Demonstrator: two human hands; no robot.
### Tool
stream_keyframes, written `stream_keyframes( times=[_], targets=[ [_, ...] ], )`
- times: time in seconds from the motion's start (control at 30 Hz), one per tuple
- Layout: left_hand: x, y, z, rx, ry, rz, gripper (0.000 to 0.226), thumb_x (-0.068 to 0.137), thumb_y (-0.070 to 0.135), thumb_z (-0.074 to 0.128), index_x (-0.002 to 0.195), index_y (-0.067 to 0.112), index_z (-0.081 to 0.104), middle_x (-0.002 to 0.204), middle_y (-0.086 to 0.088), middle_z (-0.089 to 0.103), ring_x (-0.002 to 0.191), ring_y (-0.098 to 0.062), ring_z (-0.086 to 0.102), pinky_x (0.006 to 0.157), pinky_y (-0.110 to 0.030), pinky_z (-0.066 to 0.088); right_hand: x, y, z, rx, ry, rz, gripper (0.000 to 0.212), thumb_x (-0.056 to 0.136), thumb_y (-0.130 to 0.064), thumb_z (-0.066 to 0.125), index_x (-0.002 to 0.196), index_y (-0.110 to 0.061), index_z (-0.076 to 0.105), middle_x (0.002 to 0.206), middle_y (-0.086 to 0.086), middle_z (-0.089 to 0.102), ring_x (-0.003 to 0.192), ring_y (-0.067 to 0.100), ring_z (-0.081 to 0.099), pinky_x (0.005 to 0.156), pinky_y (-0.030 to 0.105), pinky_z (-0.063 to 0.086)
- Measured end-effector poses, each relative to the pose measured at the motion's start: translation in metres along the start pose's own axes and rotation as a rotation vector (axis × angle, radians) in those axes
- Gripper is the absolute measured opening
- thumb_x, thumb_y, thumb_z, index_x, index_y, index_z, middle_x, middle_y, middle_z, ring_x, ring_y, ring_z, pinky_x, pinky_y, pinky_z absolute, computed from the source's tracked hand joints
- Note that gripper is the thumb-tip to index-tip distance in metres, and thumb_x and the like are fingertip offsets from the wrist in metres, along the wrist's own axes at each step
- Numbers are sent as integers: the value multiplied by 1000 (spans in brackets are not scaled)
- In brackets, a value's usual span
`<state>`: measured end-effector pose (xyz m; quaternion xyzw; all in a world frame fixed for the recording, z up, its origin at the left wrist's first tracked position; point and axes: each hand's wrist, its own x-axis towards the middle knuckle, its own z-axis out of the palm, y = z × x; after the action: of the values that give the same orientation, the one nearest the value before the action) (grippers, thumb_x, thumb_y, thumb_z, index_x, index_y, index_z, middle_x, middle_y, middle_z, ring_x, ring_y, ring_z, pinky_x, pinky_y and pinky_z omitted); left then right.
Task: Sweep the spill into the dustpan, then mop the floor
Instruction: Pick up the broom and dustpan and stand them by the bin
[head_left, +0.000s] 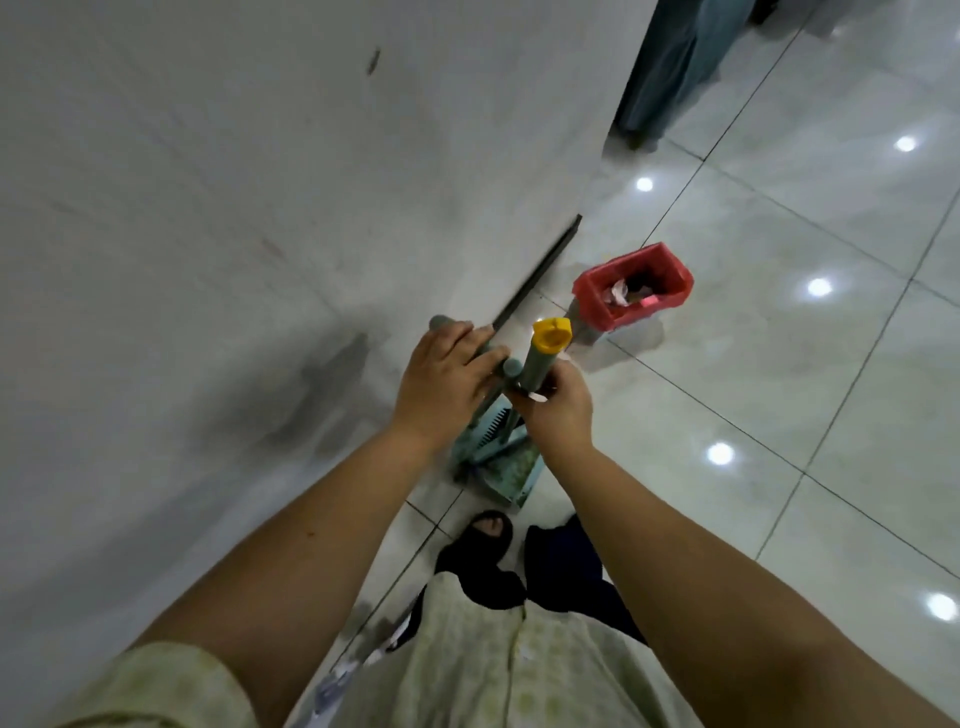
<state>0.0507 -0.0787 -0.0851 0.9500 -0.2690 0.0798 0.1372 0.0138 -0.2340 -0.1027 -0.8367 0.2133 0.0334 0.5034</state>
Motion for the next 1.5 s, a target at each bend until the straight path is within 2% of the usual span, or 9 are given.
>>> stream_keyframes(
  times=[0.13,0.43,0.63,0.8,0.93,1.03,1.1,1.3,1.5],
  targets=[
    [-15,-28,8,-21,-67,-52,39,91,35,44,117,18,68,132,-7,59,125,-29,47,100,-46,41,0,-5,36,-25,-12,8,27,75,-18,80,86,-19,55,91,5,60,82,22,58,71,29,50],
    [-38,-75,11,-62,-25,-118,30,88,26,54,113,14,66,122,-10,64,121,-36,52,92,-50,49,-3,-15,83,-22,-99,-29,29,75,-15,79,85,-20,51,90,1,54,77,13,50,61,6,36],
    [-44,-79,10,-111,2,-109,56,70,8,82,114,19,50,121,-12,59,122,-29,40,91,-50,49,-6,-13,83,-75,-196,-90,28,74,-15,79,82,-19,53,86,1,55,77,18,53,66,24,43],
    [-44,-86,2,-110,15,-103,36,85,15,63,116,22,46,124,-10,57,123,-30,39,91,-52,48,-10,-19,92,-37,-155,-109,29,75,-14,78,80,-19,50,84,0,52,76,17,52,65,21,43],
    [-49,-88,1,-110,-16,-93,28,88,22,43,115,19,46,122,-12,62,121,-31,45,95,-48,47,-11,-14,96,-60,-192,-118,32,74,-14,78,81,-19,48,83,-3,49,69,1,45,60,7,35],
    [-52,-91,1,-116,-47,-104,31,88,22,47,114,14,62,126,-10,61,123,-31,46,96,-48,47,-11,-11,98,-57,-233,-116,31,75,-15,78,84,-21,48,88,-3,52,74,7,49,66,13,41],
    [-52,-93,1,-102,-62,-105,31,88,23,51,112,12,68,127,-9,61,124,-30,46,96,-48,46,-10,-11,97,-65,-252,-110,27,76,-16,77,90,-18,53,94,0,55,81,15,53,71,27,50],
    [-57,-87,1,-162,-25,-134,49,79,7,75,117,21,48,125,-11,61,124,-30,42,92,-44,51,-18,-15,97,-112,-179,-158,20,79,-13,73,93,-9,59,93,2,56,81,18,53,72,32,50],
    [-65,-92,-1,-147,-50,-132,45,80,14,74,118,20,51,127,-10,60,124,-30,43,95,-47,48,-20,-15,99,-141,-262,-111,22,81,-19,73,97,-16,57,98,-2,54,87,18,54,78,37,54]
  ],
)
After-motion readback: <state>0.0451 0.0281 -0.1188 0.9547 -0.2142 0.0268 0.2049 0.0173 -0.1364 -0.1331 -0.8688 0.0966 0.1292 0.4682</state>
